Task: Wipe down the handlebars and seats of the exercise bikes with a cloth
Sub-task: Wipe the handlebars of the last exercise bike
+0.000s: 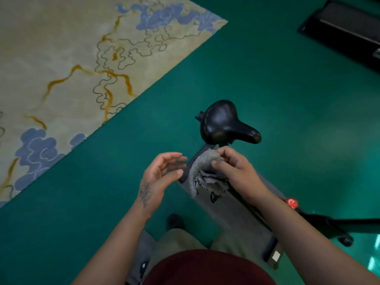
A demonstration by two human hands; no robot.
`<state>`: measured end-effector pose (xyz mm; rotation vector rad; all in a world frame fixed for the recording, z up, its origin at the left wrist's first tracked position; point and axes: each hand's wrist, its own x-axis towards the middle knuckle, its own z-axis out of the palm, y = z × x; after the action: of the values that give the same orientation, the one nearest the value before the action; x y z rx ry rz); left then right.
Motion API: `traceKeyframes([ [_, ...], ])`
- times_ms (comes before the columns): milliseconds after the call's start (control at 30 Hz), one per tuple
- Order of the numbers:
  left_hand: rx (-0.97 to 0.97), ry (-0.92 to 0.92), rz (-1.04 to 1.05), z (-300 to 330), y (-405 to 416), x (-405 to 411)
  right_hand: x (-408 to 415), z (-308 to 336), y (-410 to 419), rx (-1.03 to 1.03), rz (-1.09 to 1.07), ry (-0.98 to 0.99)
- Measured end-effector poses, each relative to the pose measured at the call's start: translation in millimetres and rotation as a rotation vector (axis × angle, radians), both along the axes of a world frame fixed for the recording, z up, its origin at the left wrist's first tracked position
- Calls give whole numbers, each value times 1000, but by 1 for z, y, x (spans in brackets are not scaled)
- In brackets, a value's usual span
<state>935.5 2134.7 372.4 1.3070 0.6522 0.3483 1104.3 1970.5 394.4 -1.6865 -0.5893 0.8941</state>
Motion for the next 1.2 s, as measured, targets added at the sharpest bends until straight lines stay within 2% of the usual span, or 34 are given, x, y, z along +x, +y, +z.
traceKeyframes([
  [100, 45, -18, 27, 5, 31, -15, -5, 1, 29, 25, -12, 72],
  [200, 80, -25, 39, 11, 53, -23, -9, 6, 52, 53, 53, 40],
  [400, 279, 23, 29, 10, 86, -22, 0, 7, 93, 94, 211, -32],
  [633, 310, 102, 17, 12, 134, 10, 41, -6, 143, 114, 303, -69],
  [733, 366, 158, -4, 13, 158, 28, 65, -15, 165, 116, 334, -108],
  [867, 410, 196, -23, 16, 196, 61, 106, -23, 203, 115, 362, -269],
  [1200, 421, 191, -146, 18, 292, 144, 165, -25, 281, 77, 213, -335],
])
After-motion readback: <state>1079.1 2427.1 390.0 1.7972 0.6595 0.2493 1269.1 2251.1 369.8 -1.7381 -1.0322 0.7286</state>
